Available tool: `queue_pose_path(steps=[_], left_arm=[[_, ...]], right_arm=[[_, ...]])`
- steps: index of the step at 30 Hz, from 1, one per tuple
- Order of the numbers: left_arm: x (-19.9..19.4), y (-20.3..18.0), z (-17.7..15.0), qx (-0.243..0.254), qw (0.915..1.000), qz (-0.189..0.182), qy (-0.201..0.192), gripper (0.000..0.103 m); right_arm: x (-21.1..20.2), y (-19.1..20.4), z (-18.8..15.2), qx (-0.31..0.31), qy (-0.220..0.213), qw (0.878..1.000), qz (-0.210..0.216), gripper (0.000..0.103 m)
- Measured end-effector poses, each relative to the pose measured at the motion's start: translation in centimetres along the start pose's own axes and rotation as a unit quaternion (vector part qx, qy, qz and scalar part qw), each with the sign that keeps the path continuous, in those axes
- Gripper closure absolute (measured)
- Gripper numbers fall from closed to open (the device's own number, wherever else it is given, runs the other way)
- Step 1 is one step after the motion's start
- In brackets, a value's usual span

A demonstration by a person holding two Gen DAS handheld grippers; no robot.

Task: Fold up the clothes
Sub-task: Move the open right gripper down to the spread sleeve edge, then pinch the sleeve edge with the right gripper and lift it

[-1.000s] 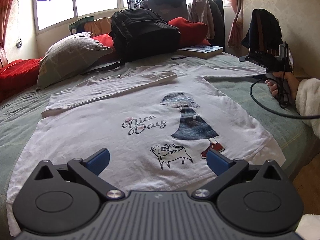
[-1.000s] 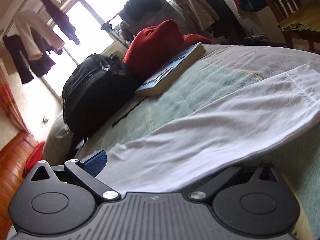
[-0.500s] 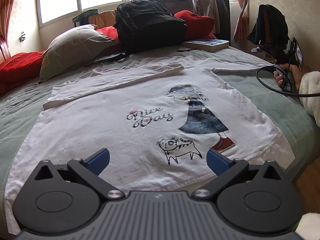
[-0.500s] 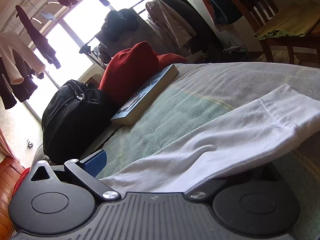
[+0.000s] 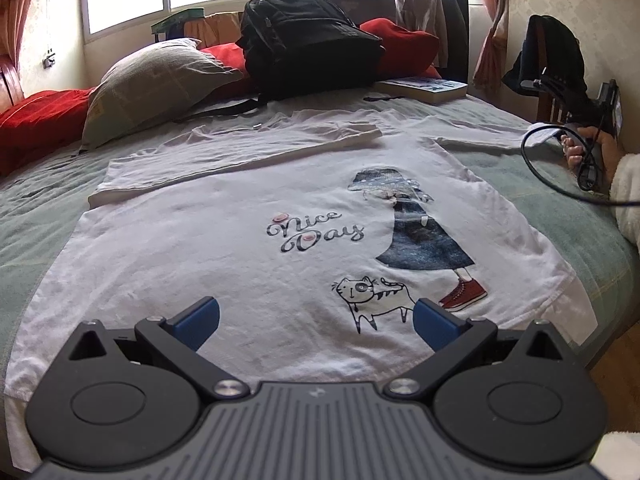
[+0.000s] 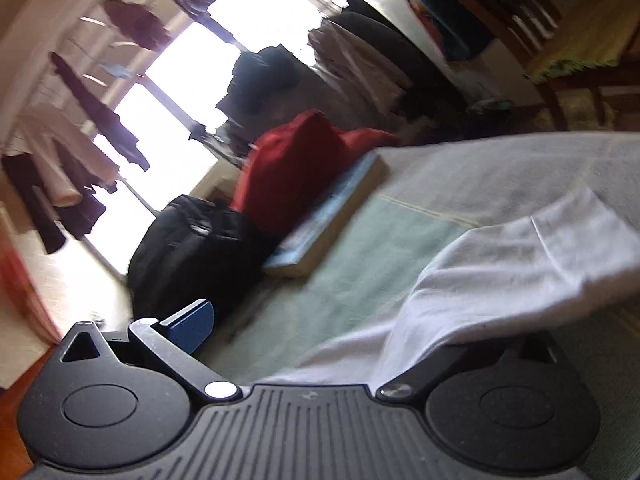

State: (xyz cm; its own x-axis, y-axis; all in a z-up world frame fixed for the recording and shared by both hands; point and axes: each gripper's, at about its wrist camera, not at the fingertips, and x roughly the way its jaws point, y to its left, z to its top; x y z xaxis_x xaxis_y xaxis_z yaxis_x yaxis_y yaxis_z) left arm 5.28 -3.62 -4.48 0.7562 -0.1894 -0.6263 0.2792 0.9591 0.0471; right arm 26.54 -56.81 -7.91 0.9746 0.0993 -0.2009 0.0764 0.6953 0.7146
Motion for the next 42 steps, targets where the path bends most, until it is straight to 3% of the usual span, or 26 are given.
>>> queue_pose_path(steps=[5, 20, 30, 42], left_arm=[[0.1, 0.6, 0.4, -0.004, 1.0000, -0.005, 0.000, 0.001], [-1.2, 4.9, 2.2, 0.019, 0.9995, -0.020, 0.012, 0.001], [-1.7, 8.2, 2.9, 0.009, 0.9999, -0.004, 0.013, 0.001], [-1.4, 9.3, 2.4, 0.024, 0.9975, -0.038, 0.054, 0.001]], right_arm=[[-0.3, 2.8, 0.7, -0.027, 0.006, 1.000, 0.011, 0.000], [1.6, 10.4, -2.2, -0.041, 0.037, 0.996, -0.072, 0.000], [5.2, 17.1, -5.4, -0.059, 0.076, 0.993, -0.061, 0.000], [9.1, 24.3, -10.7, -0.126, 0.151, 0.980, -0.038, 0.000]])
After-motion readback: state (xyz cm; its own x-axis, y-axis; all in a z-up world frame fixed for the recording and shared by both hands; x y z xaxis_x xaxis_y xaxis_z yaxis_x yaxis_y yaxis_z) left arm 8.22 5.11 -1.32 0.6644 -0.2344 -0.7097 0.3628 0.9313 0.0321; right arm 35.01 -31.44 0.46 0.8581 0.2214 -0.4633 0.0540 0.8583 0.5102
